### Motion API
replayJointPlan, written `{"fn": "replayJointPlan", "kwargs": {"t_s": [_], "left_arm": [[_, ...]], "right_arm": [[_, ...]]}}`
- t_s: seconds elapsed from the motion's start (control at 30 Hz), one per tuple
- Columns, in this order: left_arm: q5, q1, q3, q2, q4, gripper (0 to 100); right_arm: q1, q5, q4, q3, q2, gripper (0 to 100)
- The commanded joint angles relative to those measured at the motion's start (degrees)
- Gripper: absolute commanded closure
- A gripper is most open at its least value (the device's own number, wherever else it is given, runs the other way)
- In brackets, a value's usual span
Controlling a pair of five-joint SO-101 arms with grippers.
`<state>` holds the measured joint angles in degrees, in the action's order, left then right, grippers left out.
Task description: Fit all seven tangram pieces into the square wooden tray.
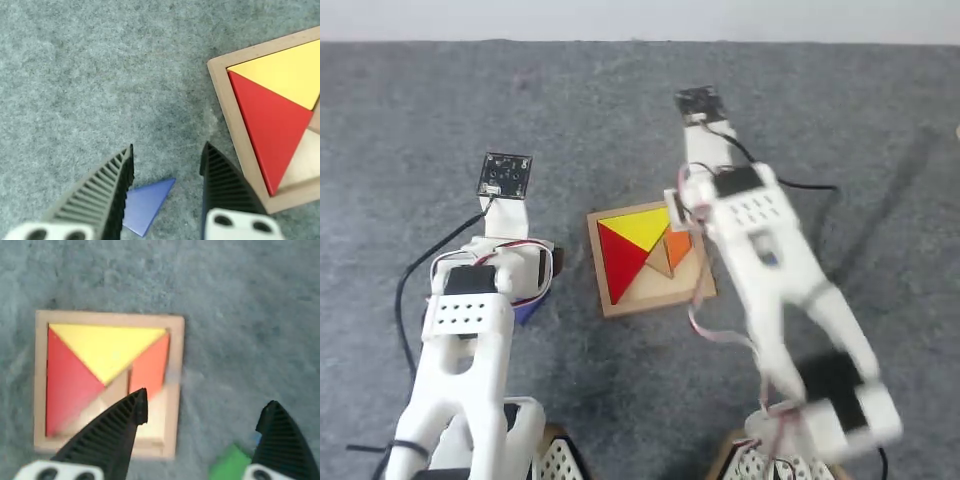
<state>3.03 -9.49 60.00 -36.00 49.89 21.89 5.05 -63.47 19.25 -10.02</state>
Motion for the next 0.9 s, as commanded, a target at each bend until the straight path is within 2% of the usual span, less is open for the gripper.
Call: {"fn": "replayJointPlan", "kwargs": {"t_s": [0.0,0.1,0.2,0.37,0.6,0.7,0.87], "left_arm": [[-0.09,-0.26,-2.33,-0.70,1.23,78],[-0.18,0.18,-4.53,-0.70,4.04,78],[-0.26,0.18,-4.79,-0.26,4.57,78],[-0.18,0.09,-4.18,-0.26,4.57,78],[-0.09,0.09,-3.56,-0.35,4.57,78],[-0.09,0.09,-3.56,-0.35,4.57,78],[-0.09,0.09,-3.56,-0.53,4.57,78]], "right_arm": [[-4.35,-4.92,0.13,12.57,-21.85,64.8],[-10.68,-8.62,3.03,25.05,-32.13,64.8],[-15.87,-13.10,3.21,31.38,-33.36,64.8],[-10.59,-33.67,3.21,35.43,-29.23,64.8],[-9.45,-54.77,3.12,36.31,-22.73,64.7],[-9.71,-60.04,3.30,37.80,-19.12,64.8],[-11.30,-62.51,6.64,39.03,-15.69,64.8]]}}
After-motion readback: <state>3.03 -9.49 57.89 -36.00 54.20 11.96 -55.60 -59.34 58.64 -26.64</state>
